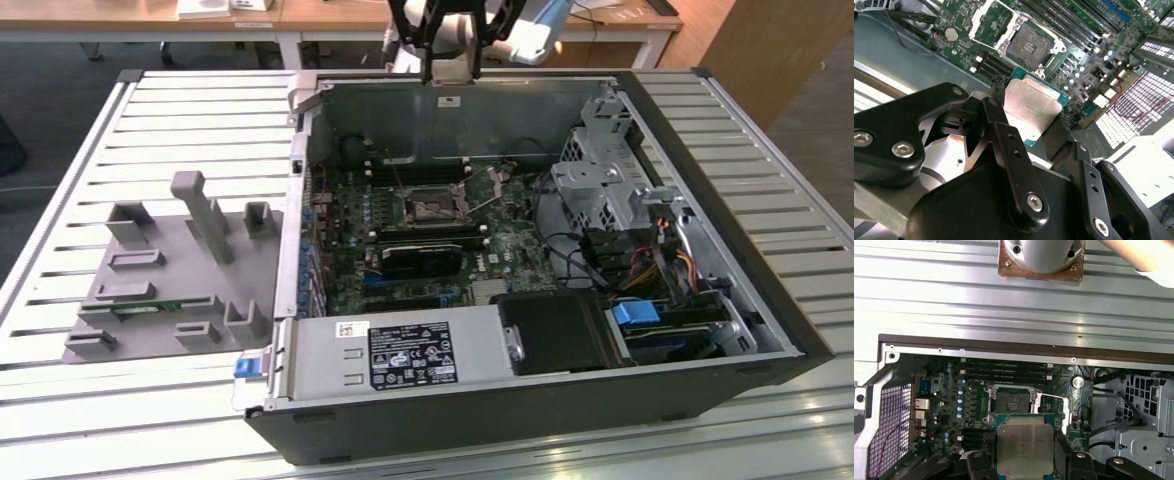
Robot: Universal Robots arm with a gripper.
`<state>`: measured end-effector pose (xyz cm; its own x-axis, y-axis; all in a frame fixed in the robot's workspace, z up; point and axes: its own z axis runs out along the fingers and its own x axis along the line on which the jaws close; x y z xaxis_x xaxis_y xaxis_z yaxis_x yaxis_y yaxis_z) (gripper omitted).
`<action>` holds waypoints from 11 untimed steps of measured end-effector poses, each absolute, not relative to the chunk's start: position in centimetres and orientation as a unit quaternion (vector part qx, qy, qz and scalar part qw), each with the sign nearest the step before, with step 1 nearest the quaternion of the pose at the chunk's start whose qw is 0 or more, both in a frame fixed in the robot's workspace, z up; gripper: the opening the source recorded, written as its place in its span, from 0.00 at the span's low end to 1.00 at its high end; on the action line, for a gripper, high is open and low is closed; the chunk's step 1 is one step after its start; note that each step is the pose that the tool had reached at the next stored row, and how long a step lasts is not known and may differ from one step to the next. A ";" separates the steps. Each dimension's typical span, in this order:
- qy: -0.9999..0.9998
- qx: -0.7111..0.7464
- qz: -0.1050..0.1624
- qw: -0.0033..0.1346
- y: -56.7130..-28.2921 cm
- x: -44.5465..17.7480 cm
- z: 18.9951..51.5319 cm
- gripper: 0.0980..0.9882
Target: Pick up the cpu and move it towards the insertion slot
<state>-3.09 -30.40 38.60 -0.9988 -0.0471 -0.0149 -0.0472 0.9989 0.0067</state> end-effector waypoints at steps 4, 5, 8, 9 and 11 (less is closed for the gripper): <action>1.000 -0.023 0.003 0.007 -30.2 -2.9 38.1 0.50; 1.000 -0.023 0.003 0.007 -30.1 -2.9 38.0 0.50; 1.000 -0.023 0.003 0.009 -30.0 -2.9 37.6 0.50; 1.000 -0.024 0.003 0.010 -30.0 -2.9 37.4 0.50; 1.000 -0.024 0.003 0.013 -29.9 -2.9 37.2 0.50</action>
